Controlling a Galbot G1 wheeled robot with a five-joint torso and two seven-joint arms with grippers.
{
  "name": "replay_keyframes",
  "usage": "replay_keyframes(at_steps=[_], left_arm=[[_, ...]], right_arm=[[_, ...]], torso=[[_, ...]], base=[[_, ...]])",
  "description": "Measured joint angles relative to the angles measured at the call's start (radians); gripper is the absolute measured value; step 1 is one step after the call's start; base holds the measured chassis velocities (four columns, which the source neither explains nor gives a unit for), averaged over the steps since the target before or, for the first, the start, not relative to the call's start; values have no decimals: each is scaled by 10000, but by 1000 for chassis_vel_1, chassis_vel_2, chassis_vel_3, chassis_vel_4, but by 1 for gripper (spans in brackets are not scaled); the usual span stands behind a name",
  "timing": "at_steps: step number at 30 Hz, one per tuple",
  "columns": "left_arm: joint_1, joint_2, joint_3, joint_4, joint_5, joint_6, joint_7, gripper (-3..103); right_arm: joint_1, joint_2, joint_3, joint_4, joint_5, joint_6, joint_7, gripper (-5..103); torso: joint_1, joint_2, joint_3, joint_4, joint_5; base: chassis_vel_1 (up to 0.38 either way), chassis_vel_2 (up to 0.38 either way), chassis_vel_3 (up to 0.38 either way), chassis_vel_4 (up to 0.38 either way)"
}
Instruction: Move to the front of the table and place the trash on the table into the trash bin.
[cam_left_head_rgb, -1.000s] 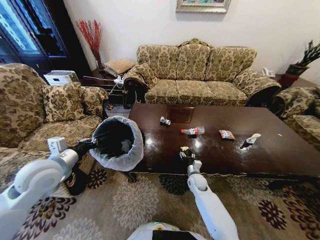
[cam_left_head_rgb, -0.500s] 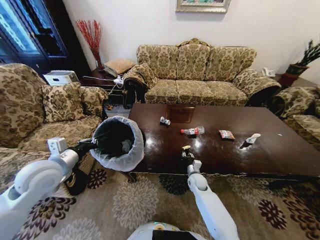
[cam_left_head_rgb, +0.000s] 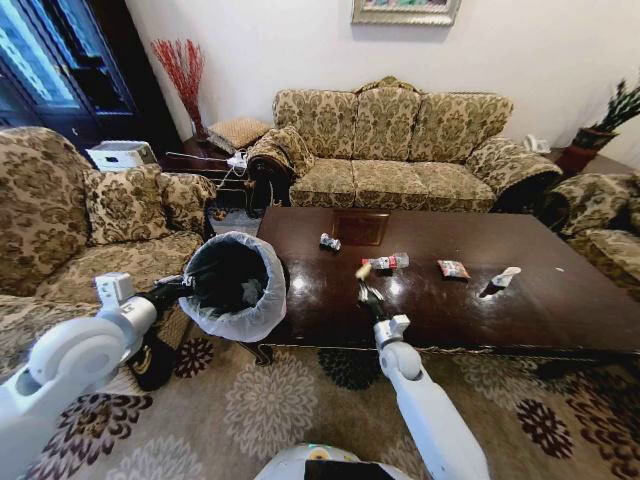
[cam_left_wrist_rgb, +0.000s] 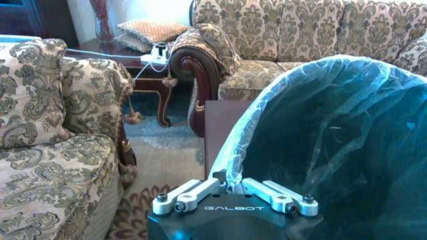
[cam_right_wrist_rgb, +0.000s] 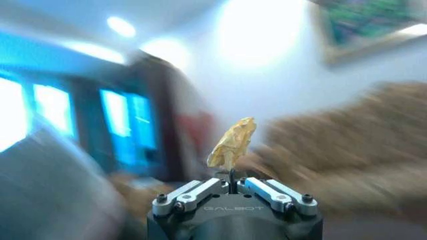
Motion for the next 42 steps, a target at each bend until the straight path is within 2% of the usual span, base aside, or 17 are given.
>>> replay_keyframes(at_steps=[2, 6, 8, 11, 16, 17, 18, 20, 23, 25, 27, 29, 31, 33, 35, 37, 42], left_arm=[[-71, 46, 86, 10, -62, 62, -53, 0], [-14, 58, 126, -100, -100, 148, -92, 0], [73, 13, 126, -188, -94, 173, -95, 0], [121, -49, 125, -245, -77, 179, -95, 0], [194, -197, 125, -377, -5, 186, -93, 0], [210, -223, 126, -401, 6, 186, -89, 0], [221, -235, 123, -415, 11, 187, -82, 0], [224, -236, 121, -416, 12, 188, -77, 0], [184, -236, 120, -368, 17, 187, -71, 0], [157, -241, 127, -338, 17, 188, -70, 0], [140, -274, 132, -232, 48, 187, -68, 0], [146, -297, 132, -175, 92, 180, -69, 0], [178, -390, 113, -46, 154, 146, -83, 0], [180, -444, 83, -34, 157, 121, -86, 0], [178, -453, 76, -41, 156, 113, -86, 0], [153, -460, 76, -106, 145, 91, -86, 0], [115, -498, 140, -132, 141, 75, -84, 0]], right_arm=[[352, -294, -819, 1288, 262, -515, -77, 0], [1046, -601, -2121, 2299, 560, -1170, 84, 0], [1578, -709, -2985, 2591, 740, -1673, 199, 0], [1935, -738, -3557, 2575, 740, -1863, 242, -3], [2410, -760, -4233, 2257, 443, -2000, 212, 7], [2462, -743, -4271, 2183, 386, -2057, 205, 18], [2472, -733, -4271, 2155, 378, -2101, 208, 23], [2473, -732, -4271, 2148, 378, -2110, 208, 23], [2405, -769, -4187, 2138, 400, -1857, 147, 40], [2301, -764, -4078, 2189, 464, -1685, 140, 44], [1991, -709, -3727, 2378, 553, -1505, 439, 56], [1831, -668, -3529, 2409, 548, -1447, 542, 56], [1452, -538, -2834, 2165, 429, -663, 680, 66], [1267, -485, -2219, 1637, 301, -391, 982, 78], [1230, -487, -1998, 1423, 227, -475, 1224, 78], [1264, -514, -1437, 572, -139, -1317, 2191, 88], [1871, -284, -992, -1247, -814, -1363, 2323, 100]], torso=[[-1, 1, -1, -1, -3], [0, 0, -1, 0, -2], [0, 0, 0, 0, -1], [0, 0, 0, 1, -2], [0, 0, 0, 1, -1], [0, 0, 0, 1, 0], [0, 0, 1, 0, 1], [0, 0, 1, 0, 1], [0, 0, 1, 1, 0], [0, 0, 1, 1, 0], [0, 1, 1, 0, 0], [0, 0, 1, -1, 0], [-1, 1, 1, 0, -1], [-1, 0, 1, 1, 0], [-1, 0, 1, 1, 0], [0, 0, 1, -2, 0], [-1, 0, 1, -2, 1]], base=[[0, 0, 0, 0], [0, 0, 0, 0], [0, 0, 0, 0], [0, 0, 0, 0], [0, 0, 0, 0], [0, 0, 0, 0], [0, 0, 0, 0], [0, 0, 0, 0], [0, 0, 0, 0], [0, 0, 0, 0], [0, 0, 0, 0], [0, 0, 0, 0], [0, 0, 0, 0], [0, 0, 0, 0], [0, 0, 0, 0], [0, 0, 0, 0], [0, 0, 0, 0]])
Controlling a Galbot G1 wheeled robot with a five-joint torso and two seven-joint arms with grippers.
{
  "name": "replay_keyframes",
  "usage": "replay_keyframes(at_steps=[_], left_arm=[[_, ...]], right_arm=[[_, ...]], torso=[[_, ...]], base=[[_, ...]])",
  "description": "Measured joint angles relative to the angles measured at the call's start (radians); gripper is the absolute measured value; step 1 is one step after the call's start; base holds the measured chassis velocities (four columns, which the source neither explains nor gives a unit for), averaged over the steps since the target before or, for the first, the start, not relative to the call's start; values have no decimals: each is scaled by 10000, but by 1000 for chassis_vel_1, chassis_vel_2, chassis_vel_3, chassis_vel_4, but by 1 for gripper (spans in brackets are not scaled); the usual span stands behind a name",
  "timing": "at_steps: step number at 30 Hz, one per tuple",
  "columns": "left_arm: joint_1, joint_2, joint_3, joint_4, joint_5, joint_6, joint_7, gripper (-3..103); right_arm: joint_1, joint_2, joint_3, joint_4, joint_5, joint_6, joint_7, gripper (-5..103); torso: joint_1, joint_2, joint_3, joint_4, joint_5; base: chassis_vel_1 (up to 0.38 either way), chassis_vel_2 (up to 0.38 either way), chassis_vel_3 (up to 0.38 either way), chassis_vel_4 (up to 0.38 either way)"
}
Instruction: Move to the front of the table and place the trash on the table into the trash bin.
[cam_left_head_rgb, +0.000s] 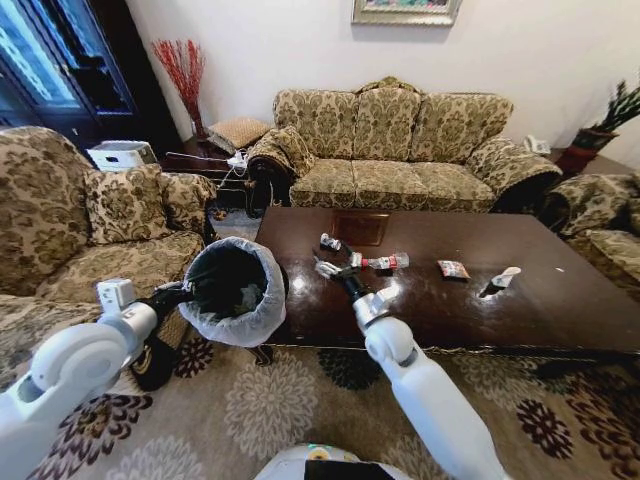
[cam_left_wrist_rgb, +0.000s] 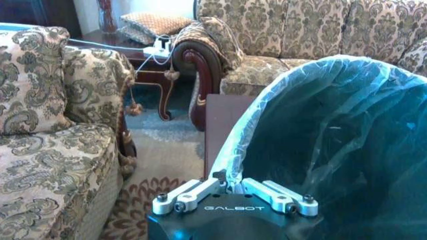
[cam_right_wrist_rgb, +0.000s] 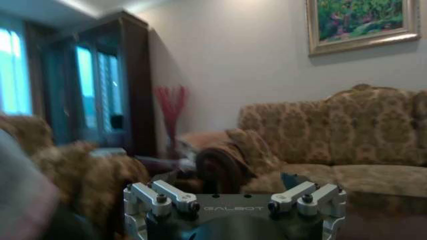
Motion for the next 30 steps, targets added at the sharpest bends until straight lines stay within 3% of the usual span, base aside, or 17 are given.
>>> replay_keyframes(at_steps=[8, 15, 16, 17, 18, 19, 20, 23, 30], left_arm=[[55, -81, -49, -337, -4, 0, 3, 0], [8, -99, -30, -388, -39, 0, 9, 0], [10, -111, -35, -446, -62, 0, 5, 0], [10, -111, -35, -446, -62, 0, 5, 0], [10, -121, -41, -490, -78, 0, 6, 0], [4, -133, -50, -518, -91, 0, -4, 0], [4, -133, -50, -518, -91, 0, -4, 0], [44, -139, -92, -563, -124, 0, -10, 0], [-20, -145, -65, -548, -155, 2, -10, 0]], right_arm=[[822, 424, 108, -1901, -783, 468, -172, 100], [1399, 669, 131, -3382, -505, 1334, -718, 100], [1539, 632, 416, -3766, 168, 1163, -1923, 100], [1539, 632, 416, -3766, 168, 1163, -1923, 100], [1653, 565, 613, -4035, 680, 865, -2968, 100], [1917, 500, 889, -4719, 1114, 706, -4509, 100], [1917, 500, 889, -4719, 1114, 706, -4509, 100], [2743, 449, 1192, -6730, 1014, 1171, -6662, 100], [3579, 476, 930, -8410, 554, 1513, -7124, 100]], torso=[[-1, 0, -1, 3, -3], [0, 0, 0, 2, 1], [2, 0, 0, 1, -4], [2, 0, 0, 1, -4], [7, -1, 1, 1, 0], [12, -4, 4, 1, 3], [12, -4, 4, 1, 3], [16, -6, 7, 0, -2], [-13, 0, -7, 0, -3]], base=[[-64, 81, 90, -59], [-216, 210, 222, -203], [-268, 253, 239, -273], [-268, 253, 239, -273], [-185, 253, 161, -194], [-146, 155, 161, -102], [-146, 155, 161, -102], [-85, 73, 32, -52], [0, 0, 0, 0]])
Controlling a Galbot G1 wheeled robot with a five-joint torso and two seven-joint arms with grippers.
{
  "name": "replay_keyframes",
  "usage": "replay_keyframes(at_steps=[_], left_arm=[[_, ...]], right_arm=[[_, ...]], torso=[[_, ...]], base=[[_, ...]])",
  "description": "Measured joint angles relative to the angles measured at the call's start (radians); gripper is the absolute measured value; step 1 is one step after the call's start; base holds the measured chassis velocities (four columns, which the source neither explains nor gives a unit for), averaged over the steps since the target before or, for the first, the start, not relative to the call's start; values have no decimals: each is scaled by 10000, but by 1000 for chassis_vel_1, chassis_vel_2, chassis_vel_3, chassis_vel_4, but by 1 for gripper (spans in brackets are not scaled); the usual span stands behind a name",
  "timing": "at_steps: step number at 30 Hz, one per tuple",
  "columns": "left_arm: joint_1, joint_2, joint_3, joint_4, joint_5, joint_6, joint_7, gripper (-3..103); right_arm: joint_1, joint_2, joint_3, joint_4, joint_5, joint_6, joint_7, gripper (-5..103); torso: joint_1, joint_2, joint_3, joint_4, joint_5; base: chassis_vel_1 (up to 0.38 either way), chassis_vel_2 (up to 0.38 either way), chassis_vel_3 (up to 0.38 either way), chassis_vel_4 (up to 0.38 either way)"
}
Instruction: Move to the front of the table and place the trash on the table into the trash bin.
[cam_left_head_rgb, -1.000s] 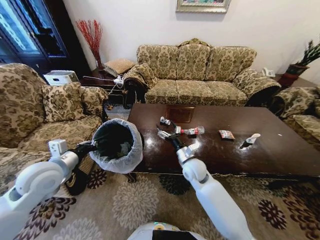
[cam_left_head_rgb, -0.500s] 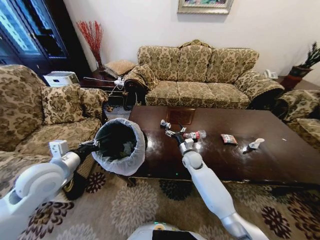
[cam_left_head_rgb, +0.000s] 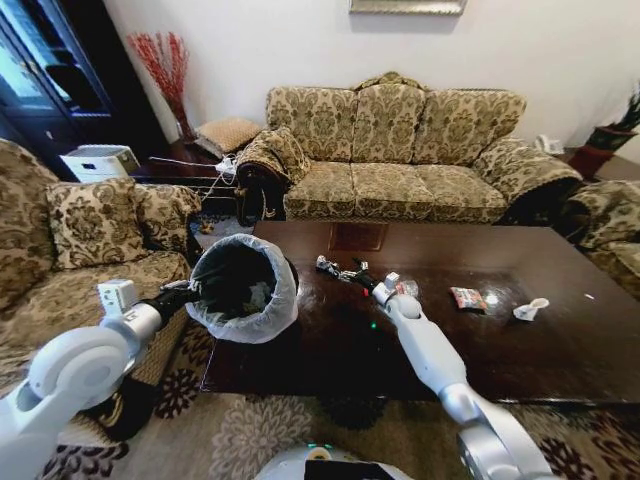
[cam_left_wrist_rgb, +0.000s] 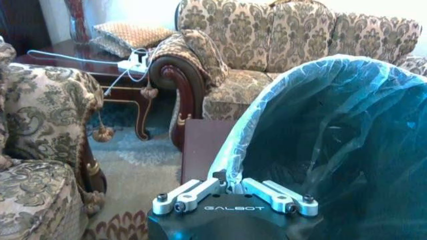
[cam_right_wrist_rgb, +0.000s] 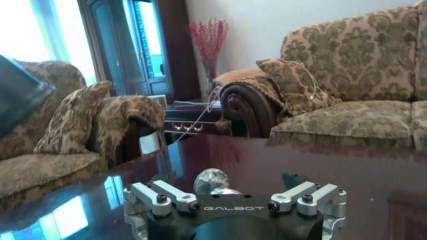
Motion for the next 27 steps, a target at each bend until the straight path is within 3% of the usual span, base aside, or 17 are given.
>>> replay_keyframes(at_steps=[6, 8, 13, 27], left_arm=[[-82, 4, 54, 76, -55, 8, -2, 0], [-137, 17, 73, 122, -137, 10, -13, 0], [-233, 37, 143, 166, -183, 16, -14, 0], [-274, 57, 185, 192, -213, 21, -6, 0]], right_arm=[[218, 494, -183, -601, -932, 552, 713, 100], [220, 729, -296, -601, -1443, 476, 1479, 100], [441, 1178, -370, -919, -1805, 400, 2422, 100], [1404, 1688, -380, -2211, -1720, -80, 2453, 100]], torso=[[7, 2, 4, 5, 3], [18, 0, 8, 2, 1], [17, 0, 8, 1, 1], [14, 0, 8, 0, 1]], base=[[12, -7, -4, 9], [0, 0, 0, 0], [0, 0, 0, 0], [0, 0, 0, 0]])
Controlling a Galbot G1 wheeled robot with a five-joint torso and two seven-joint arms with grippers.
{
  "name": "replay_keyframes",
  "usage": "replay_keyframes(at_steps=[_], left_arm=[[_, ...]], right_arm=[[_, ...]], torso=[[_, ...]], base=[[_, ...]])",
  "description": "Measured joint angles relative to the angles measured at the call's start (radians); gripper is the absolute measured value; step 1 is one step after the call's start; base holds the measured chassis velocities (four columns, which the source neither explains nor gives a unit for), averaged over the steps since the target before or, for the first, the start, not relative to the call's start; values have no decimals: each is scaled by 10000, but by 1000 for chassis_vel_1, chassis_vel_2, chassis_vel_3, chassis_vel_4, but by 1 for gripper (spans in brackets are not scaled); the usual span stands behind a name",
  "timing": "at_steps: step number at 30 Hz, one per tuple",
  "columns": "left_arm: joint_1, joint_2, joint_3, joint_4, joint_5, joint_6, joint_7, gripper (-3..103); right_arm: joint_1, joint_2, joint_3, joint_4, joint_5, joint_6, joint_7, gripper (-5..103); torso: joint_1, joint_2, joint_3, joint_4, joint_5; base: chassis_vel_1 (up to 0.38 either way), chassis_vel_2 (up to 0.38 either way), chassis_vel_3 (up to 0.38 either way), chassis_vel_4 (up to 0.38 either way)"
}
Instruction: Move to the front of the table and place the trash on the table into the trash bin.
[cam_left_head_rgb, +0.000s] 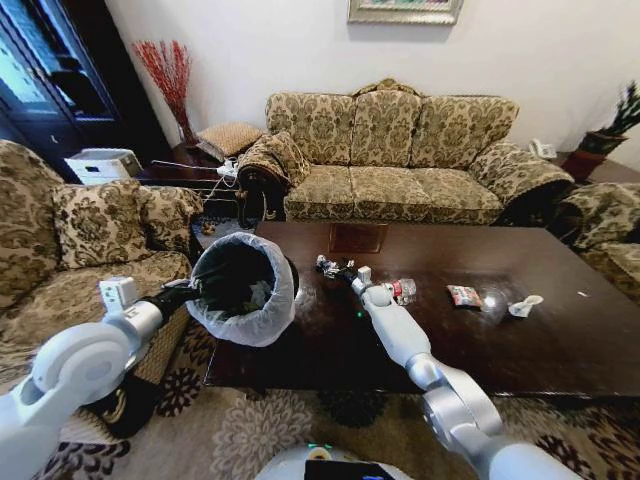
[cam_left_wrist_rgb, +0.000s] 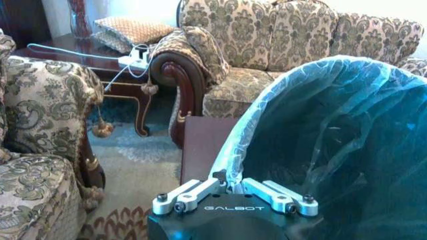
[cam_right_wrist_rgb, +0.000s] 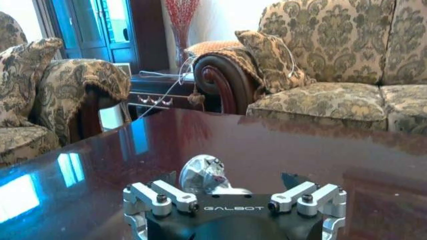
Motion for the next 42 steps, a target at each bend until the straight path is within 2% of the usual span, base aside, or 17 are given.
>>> replay_keyframes(at_steps=[7, 9, 11, 13, 16, 17, 19, 22, 23, 26, 29, 31, 37, 42], left_arm=[[-3, 8, -1, -11, -5, -2, 2, 0], [-9, 7, 0, -10, -6, -3, 4, 0], [-19, 6, 10, 29, -7, -5, 4, 0], [-20, 6, 13, 43, -6, -6, 4, 0], [-35, 12, 18, 64, -6, -6, 4, 0], [-52, 23, 18, 76, -6, -9, 4, 0], [-56, 24, 19, 83, -6, -11, 4, 0], [-59, 20, 24, 97, -6, -13, 4, 0], [-59, 20, 24, 97, -6, -13, 4, 0], [-52, 14, 27, 103, -6, -15, 4, 0], [-43, 14, 33, 141, 11, -28, 4, 0], [-19, 16, 37, 151, 26, -38, 3, 0], [41, 16, 13, 145, 33, -44, 4, 0], [52, 4, -3, 145, 38, -52, 8, 0]], right_arm=[[246, 276, 0, -539, 37, -238, 18, 101], [267, 304, 2, -620, -24, -251, 58, 98], [308, 359, 16, -750, -161, -384, 178, 90], [331, 380, 18, -806, -139, -407, 184, 90], [371, 436, 19, -880, -89, -435, 189, 79], [385, 461, 16, -887, -96, -441, 210, 68], [397, 469, 13, -888, -96, -448, 219, 68], [412, 473, 3, -867, -99, -496, 256, 51], [412, 473, 3, -867, -99, -496, 256, 51], [320, 440, -2, -743, -121, -495, 265, 37], [239, 404, -4, -657, -209, -476, 312, 33], [176, 371, 6, -587, -330, -453, 373, 27], [-245, 184, 19, 50, -369, -450, 491, 25], [-989, -170, 36, 1261, -212, -522, 731, 25]], torso=[[0, 0, -1, 2, 2], [0, 0, 0, 2, 3], [0, 0, 0, 1, 3], [0, 0, -1, 1, 1], [0, 0, -1, 2, -1], [-1, 0, -1, 2, 1], [0, 0, -1, 2, 1], [0, 0, -1, 2, 1], [0, 0, -1, 2, 1], [-2, 0, -3, 2, 2], [-3, 1, -5, 1, 2], [-4, 1, -5, 1, 2], [-3, 1, -2, 3, 2], [-1, 0, 1, 2, 2]], base=[[0, 0, 0, 0], [0, 0, 0, 0], [0, 0, 0, 0], [0, 0, 0, 0], [0, 0, 0, 0], [0, 0, 0, 0], [0, 0, 0, 0], [0, 0, 0, 0], [0, 0, 0, 0], [0, 0, 0, 0], [0, 0, 0, 0], [0, 0, 0, 0], [0, 0, 0, 0], [0, 0, 0, 0]])
